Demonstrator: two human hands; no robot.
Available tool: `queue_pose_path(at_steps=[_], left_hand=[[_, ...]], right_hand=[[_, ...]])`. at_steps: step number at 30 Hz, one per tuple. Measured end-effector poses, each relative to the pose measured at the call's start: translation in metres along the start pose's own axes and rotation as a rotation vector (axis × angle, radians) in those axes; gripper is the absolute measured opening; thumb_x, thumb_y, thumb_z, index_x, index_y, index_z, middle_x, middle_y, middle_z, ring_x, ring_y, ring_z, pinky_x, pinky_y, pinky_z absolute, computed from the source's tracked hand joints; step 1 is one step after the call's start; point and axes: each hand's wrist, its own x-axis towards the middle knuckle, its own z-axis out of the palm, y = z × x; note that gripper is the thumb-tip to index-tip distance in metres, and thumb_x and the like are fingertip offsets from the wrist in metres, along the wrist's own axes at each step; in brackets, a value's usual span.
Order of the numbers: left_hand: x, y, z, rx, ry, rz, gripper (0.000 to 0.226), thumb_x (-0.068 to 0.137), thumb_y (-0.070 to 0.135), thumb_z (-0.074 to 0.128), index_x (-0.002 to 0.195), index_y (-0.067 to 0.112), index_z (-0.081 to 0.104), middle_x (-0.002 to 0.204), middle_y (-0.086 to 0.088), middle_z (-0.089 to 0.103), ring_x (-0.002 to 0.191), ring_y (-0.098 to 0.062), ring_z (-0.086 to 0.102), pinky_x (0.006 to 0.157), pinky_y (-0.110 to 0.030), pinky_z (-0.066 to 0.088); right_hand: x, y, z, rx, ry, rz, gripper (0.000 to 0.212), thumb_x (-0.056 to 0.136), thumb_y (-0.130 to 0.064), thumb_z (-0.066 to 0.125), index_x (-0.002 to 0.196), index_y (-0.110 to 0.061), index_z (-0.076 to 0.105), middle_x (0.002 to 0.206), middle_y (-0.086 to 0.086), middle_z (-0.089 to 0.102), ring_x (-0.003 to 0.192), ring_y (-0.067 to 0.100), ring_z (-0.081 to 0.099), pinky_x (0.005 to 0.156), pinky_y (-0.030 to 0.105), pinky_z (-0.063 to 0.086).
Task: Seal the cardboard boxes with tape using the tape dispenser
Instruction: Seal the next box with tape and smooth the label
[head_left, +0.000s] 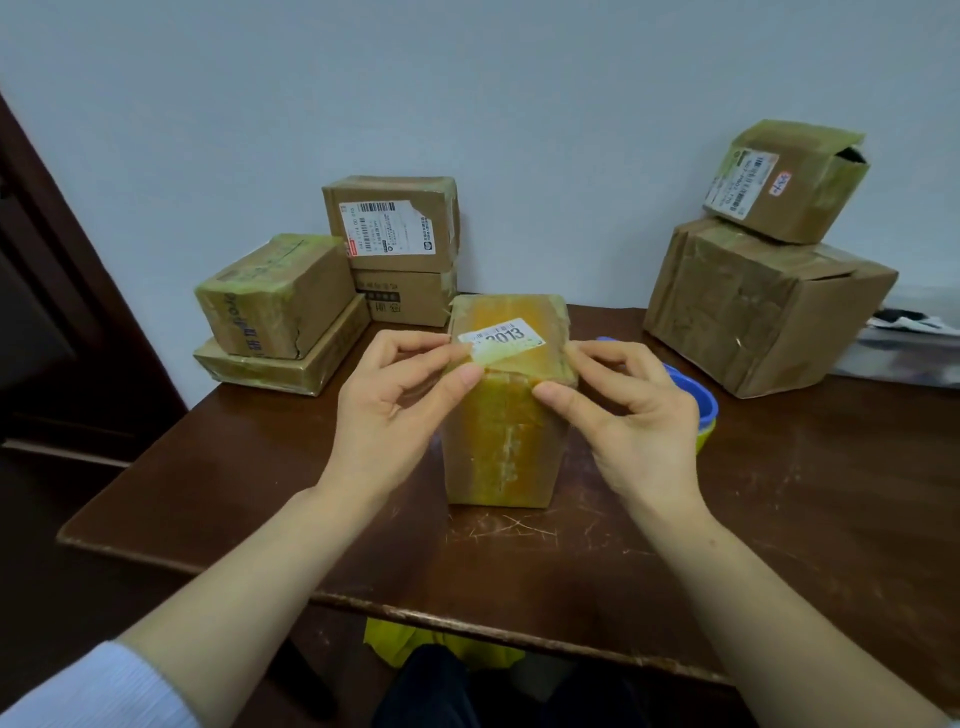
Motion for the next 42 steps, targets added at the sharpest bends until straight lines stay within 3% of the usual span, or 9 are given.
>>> queue_pose_path(at_steps=[4,7,14,19,22,28,32,38,42], left_hand=[[0.001,0.001,0.0,0.025,0.017,-0.015,0.029,0.081,0.012,0.07,0.109,0.003,0.069,0.11,-0.012,0.059,0.099,0.012,0.056,0.081,-0.005,0.044],[0.003,0.002,0.002,0.041,0.02,-0.013,0.028,0.081,0.014,0.071,0.108,0.005,0.071,0.109,-0.01,0.06,0.099,0.011,0.056,0.081,-0.004,0.043],[0.006,-0.001,0.003,0.025,0.01,-0.002,0.027,0.076,0.026,0.071,0.1,0.013,0.072,0.105,-0.007,0.059,0.097,0.004,0.057,0.078,-0.007,0.045],[0.006,0.001,0.004,0.015,-0.031,-0.013,0.029,0.074,0.028,0.072,0.102,0.019,0.07,0.103,-0.002,0.053,0.097,0.005,0.054,0.074,-0.007,0.046],[0.005,0.003,0.004,0.023,-0.043,-0.053,0.033,0.073,0.033,0.07,0.105,0.022,0.07,0.104,0.005,0.05,0.097,0.007,0.052,0.073,-0.008,0.046],[0.003,0.009,0.004,-0.023,0.007,-0.094,0.024,0.076,0.031,0.067,0.1,0.029,0.069,0.107,0.004,0.05,0.1,0.008,0.051,0.078,-0.004,0.044],[0.003,0.014,0.006,-0.079,0.024,-0.109,0.02,0.076,0.028,0.068,0.096,0.029,0.069,0.11,0.0,0.054,0.1,0.006,0.054,0.078,-0.004,0.044],[0.003,0.017,0.016,-0.052,0.159,-0.198,0.015,0.08,0.01,0.075,0.094,0.015,0.074,0.104,-0.003,0.062,0.09,0.013,0.057,0.074,-0.006,0.046],[0.011,0.015,0.023,0.002,0.202,-0.343,0.017,0.076,0.019,0.076,0.077,0.034,0.071,0.102,0.009,0.063,0.091,0.003,0.059,0.081,-0.022,0.051]], right_hand=[[0.005,-0.008,0.0,-0.028,-0.058,-0.078,0.024,0.071,-0.014,0.081,0.091,-0.026,0.073,0.095,-0.018,0.066,0.098,0.005,0.061,0.087,0.016,0.047],[0.018,-0.017,-0.007,-0.111,-0.144,-0.033,0.018,0.071,-0.017,0.082,0.076,-0.03,0.071,0.09,-0.02,0.066,0.096,0.004,0.062,0.084,0.011,0.045],[0.022,-0.019,-0.008,-0.301,-0.305,-0.016,0.023,0.081,-0.028,0.071,0.079,-0.038,0.051,0.111,-0.008,0.06,0.102,0.007,0.054,0.08,0.008,0.037],[0.028,-0.012,-0.011,-0.083,-0.362,0.056,0.03,0.078,-0.019,0.076,0.088,-0.036,0.052,0.114,-0.005,0.063,0.114,0.011,0.054,0.098,0.027,0.044],[0.029,-0.009,-0.012,0.135,-0.4,0.092,0.035,0.075,-0.005,0.076,0.096,-0.025,0.056,0.107,-0.002,0.064,0.108,0.007,0.059,0.094,0.02,0.047],[0.023,-0.005,-0.008,0.335,-0.195,0.214,0.056,0.051,-0.015,0.085,0.103,-0.013,0.064,0.119,0.004,0.059,0.11,0.007,0.06,0.095,0.027,0.051],[0.019,-0.015,-0.003,0.187,-0.164,0.188,0.015,0.067,-0.014,0.082,0.074,-0.014,0.069,0.116,-0.002,0.058,0.091,-0.014,0.057,0.074,0.007,0.047],[0.019,-0.018,0.014,-0.078,-0.007,0.157,0.027,0.079,-0.025,0.075,0.058,-0.023,0.058,0.106,-0.011,0.057,0.082,-0.016,0.05,0.064,0.003,0.041],[0.019,-0.016,0.021,-0.126,0.022,0.187,0.016,0.077,-0.027,0.074,0.077,-0.028,0.059,0.11,-0.008,0.056,0.091,-0.006,0.053,0.084,0.019,0.047]])
